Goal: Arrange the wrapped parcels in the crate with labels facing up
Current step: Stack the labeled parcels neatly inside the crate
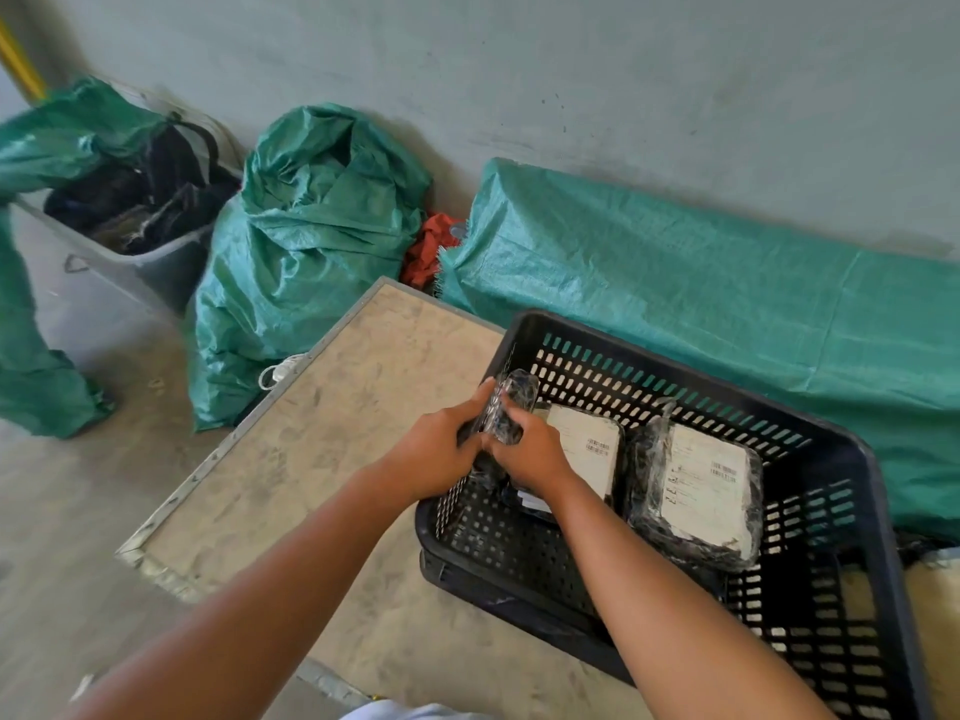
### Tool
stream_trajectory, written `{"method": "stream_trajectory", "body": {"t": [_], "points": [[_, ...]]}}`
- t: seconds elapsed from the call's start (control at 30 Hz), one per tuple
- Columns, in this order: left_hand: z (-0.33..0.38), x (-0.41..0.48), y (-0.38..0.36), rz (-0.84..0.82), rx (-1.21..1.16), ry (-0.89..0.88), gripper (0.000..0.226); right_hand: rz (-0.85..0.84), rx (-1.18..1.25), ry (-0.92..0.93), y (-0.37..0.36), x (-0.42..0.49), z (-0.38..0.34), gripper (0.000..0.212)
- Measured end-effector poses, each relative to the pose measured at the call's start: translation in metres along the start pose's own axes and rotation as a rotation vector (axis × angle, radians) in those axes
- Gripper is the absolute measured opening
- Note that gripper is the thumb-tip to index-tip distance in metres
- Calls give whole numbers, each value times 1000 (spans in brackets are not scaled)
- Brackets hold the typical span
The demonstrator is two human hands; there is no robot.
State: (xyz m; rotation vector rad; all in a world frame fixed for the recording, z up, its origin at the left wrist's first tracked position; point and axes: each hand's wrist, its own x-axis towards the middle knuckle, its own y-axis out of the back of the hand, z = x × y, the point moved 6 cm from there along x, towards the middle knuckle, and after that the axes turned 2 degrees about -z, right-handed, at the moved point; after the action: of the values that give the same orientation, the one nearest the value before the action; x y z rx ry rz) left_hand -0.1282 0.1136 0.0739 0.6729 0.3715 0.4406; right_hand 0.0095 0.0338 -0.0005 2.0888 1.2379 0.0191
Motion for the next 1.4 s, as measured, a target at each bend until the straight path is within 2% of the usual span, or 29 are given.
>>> {"method": "stream_trajectory", "body": {"t": [0.2,0.4,0.47,0.57,0.7,0.8,0.87,0.93,1.0,1.13,1.27,1.4], "points": [[-6,-1,-3,-19,-82,29,70,53,234,-64,13,-3,5,80],[1,4,1,-11,4,-26,69,71,397,-33,61,-42,-5,72],[11,4,7,33,45,-55,63,79,389,-2,81,-65,-14,71],[33,4,17,86,-15,-129,55,22,343,66,108,-95,-30,73],[68,11,21,-40,-178,-300,46,-125,358,132,146,-126,-40,74],[90,12,20,-207,-526,-410,29,-227,411,160,170,-144,-41,71],[100,12,17,-364,-697,-400,22,-267,447,173,181,-149,-40,72],[108,10,13,-475,-702,-384,23,-317,465,182,187,-152,-37,73],[114,10,8,-510,-670,-389,22,-326,466,190,192,-153,-33,70],[110,15,-6,-490,-726,-341,26,-192,535,201,205,-152,-22,58],[101,23,-13,-372,-802,-276,29,65,644,264,215,-145,-12,43],[93,35,-19,-272,-948,-188,31,315,724,314,208,-139,0,46]]}}
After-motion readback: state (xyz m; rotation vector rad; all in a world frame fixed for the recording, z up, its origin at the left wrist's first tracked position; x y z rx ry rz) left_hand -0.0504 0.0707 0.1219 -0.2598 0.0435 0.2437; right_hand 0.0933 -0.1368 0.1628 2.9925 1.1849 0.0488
